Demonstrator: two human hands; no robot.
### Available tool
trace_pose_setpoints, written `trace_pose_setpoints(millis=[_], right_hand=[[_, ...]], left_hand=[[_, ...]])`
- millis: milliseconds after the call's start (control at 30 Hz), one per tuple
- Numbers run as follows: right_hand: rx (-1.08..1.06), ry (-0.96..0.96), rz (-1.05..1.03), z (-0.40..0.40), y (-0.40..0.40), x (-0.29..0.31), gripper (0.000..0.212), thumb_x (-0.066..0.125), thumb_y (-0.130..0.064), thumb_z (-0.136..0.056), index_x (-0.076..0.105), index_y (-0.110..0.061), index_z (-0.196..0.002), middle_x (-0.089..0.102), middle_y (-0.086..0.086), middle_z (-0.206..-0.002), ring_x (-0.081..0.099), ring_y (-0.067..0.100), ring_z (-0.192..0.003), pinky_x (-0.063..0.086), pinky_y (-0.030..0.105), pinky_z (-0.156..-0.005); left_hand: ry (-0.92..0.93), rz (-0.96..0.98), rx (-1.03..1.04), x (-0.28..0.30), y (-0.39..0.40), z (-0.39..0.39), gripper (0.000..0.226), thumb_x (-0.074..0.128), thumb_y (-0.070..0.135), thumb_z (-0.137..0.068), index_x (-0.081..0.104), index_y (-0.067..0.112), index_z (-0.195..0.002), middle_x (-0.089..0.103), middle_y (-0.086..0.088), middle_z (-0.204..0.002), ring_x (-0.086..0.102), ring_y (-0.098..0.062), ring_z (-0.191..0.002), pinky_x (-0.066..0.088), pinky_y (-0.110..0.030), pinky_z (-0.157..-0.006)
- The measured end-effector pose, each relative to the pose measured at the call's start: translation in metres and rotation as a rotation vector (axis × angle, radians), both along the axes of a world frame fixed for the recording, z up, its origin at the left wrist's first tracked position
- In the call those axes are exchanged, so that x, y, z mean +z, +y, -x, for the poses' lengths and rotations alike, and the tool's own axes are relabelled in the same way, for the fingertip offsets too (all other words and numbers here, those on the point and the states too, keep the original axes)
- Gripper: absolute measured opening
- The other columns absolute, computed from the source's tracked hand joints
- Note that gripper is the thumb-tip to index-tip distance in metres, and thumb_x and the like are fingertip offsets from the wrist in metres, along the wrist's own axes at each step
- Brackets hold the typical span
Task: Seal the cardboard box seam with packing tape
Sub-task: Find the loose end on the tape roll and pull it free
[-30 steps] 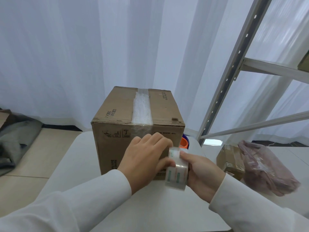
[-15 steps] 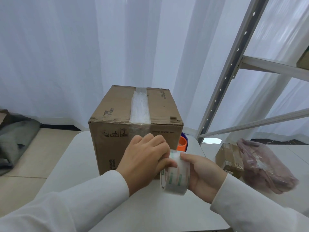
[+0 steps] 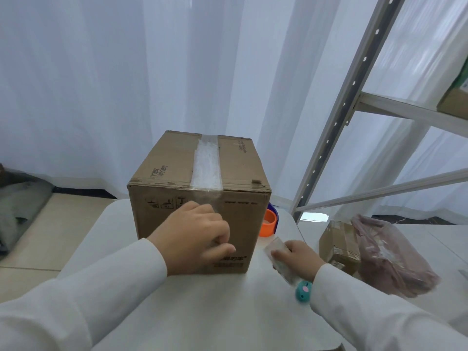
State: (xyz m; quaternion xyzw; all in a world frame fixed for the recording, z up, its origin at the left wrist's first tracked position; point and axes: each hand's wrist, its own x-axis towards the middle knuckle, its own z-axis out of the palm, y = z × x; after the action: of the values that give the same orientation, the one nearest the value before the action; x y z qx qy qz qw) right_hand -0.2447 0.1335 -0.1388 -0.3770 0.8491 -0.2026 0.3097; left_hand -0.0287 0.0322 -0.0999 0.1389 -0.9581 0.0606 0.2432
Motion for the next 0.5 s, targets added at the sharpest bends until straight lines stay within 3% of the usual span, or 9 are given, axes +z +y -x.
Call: trace_pose_setpoints(millis=[67,167,333,400,500], right_hand=[[0.133,0.153,-0.032,0.005,0.002,-0.014,0.028,0.045,-0.031,-0.094,0.054,-0.013,-0.114,0.059,0.004,-0.106,0.056,0.021,-0.098,0.042,0.03,-0.094],[0.304,0.441,-0.108,0.009,0.004,-0.03,0.032,0.044,-0.03,-0.093,0.05,-0.009,-0.117,0.061,0.012,-0.113,0.058,0.027,-0.103,0.044,0.033,-0.086],[0.438,0.448,-0.136,0.011,0.002,-0.05,0.031,0.055,-0.033,-0.087,0.056,-0.019,-0.114,0.059,0.0,-0.118,0.055,0.02,-0.106,0.045,0.029,-0.094],[0.386,0.452,-0.096,0.021,-0.001,-0.043,0.04,0.064,-0.043,-0.08,0.055,-0.023,-0.114,0.057,-0.003,-0.115,0.054,0.016,-0.103,0.045,0.027,-0.094],[0.136,0.424,0.031,0.044,-0.002,-0.021,0.052,0.067,-0.055,-0.071,0.052,-0.025,-0.11,0.055,-0.003,-0.106,0.054,0.013,-0.094,0.05,0.027,-0.087]], left_hand=[[0.005,-0.037,0.01,0.004,-0.003,-0.003,0.028,0.041,0.05,-0.081,0.056,0.032,-0.064,0.059,0.017,-0.063,0.056,-0.008,-0.066,0.036,-0.022,-0.067],[0.022,-0.066,0.018,0.009,-0.005,-0.009,0.024,0.041,0.045,-0.082,0.058,0.031,-0.07,0.062,0.017,-0.071,0.058,-0.009,-0.075,0.034,-0.02,-0.075],[0.124,-0.048,0.065,0.012,-0.014,-0.017,0.02,0.043,0.039,-0.082,0.059,0.028,-0.084,0.063,0.014,-0.087,0.054,-0.011,-0.09,0.037,-0.026,-0.081],[0.172,-0.046,0.102,0.014,-0.02,-0.02,0.021,0.043,0.038,-0.082,0.059,0.026,-0.087,0.063,0.011,-0.092,0.048,-0.01,-0.095,0.033,-0.026,-0.082],[0.232,-0.048,0.132,0.016,-0.025,-0.024,0.021,0.043,0.035,-0.081,0.059,0.023,-0.089,0.063,0.009,-0.095,0.045,-0.01,-0.098,0.027,-0.023,-0.083]])
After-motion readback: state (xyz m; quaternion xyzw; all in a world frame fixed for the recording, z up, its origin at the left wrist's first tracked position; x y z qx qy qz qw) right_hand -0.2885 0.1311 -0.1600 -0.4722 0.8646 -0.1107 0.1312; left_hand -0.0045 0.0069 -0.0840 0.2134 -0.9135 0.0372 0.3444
